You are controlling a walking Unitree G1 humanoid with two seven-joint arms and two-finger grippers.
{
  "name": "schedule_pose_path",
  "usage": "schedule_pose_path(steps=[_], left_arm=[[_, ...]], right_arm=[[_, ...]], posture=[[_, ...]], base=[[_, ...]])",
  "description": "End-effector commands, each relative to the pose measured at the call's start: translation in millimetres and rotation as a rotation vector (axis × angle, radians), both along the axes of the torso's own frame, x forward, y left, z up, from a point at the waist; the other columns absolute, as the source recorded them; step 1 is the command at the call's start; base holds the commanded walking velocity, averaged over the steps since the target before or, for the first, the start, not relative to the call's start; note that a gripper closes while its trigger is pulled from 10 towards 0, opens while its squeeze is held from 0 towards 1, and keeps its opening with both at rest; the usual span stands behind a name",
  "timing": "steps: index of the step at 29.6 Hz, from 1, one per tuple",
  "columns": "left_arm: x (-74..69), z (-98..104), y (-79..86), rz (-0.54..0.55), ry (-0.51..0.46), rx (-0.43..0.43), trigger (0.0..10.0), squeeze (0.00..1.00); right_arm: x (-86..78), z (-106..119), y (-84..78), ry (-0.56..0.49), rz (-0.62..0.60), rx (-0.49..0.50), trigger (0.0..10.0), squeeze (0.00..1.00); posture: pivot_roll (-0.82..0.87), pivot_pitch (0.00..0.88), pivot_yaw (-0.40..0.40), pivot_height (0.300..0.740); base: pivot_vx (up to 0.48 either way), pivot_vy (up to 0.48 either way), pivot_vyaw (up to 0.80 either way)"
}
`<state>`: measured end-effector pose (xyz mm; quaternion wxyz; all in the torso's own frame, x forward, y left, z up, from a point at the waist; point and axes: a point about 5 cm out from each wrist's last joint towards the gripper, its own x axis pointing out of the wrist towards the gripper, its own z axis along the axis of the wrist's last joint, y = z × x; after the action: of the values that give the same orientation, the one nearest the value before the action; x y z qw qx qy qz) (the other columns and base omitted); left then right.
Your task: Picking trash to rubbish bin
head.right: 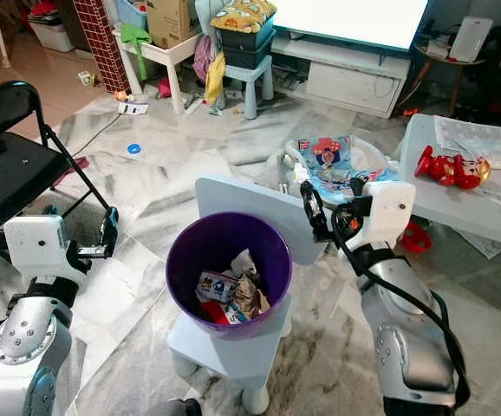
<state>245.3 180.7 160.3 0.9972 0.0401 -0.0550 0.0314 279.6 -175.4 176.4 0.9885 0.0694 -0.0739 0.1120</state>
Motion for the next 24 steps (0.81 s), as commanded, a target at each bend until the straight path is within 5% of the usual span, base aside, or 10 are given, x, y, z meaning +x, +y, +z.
schedule_pose_path(steps=[1,2,5,6,24], left_arm=[[1.8,0,0.2,0.017,0.0,0.016,10.0,0.0],[3.4,-1,1.1,0.033,-0.005,0.023,10.0,0.0],[3.8,-1,1.3,0.036,-0.006,0.024,10.0,0.0],[6.3,-1,0.8,0.045,-0.012,0.037,10.0,0.0],[13.6,3,-1.6,0.075,-0.04,0.031,10.0,0.0]], right_arm=[[-2.5,10,-6.7,-0.048,-0.047,-0.033,10.0,1.0],[-1.9,14,-8.8,-0.081,-0.074,-0.053,10.0,0.77],[-1.9,15,-9.1,-0.087,-0.079,-0.057,10.0,0.77],[-0.3,18,-10.4,-0.12,-0.126,-0.125,10.0,0.0],[3.4,16,-1.7,-0.146,-0.152,-0.131,10.0,0.0]], posture=[[0.07,0.048,-0.015,0.74],[0.07,0.047,-0.015,0.74],[0.07,0.047,-0.015,0.74],[0.07,0.042,-0.015,0.74],[0.07,0.03,-0.027,0.74]], base=[[0.0,0.0,0.0],[0.0,0.0,0.0],[0.0,0.0,0.0],[0.0,0.0,0.0],[0.0,0.0,0.0]])
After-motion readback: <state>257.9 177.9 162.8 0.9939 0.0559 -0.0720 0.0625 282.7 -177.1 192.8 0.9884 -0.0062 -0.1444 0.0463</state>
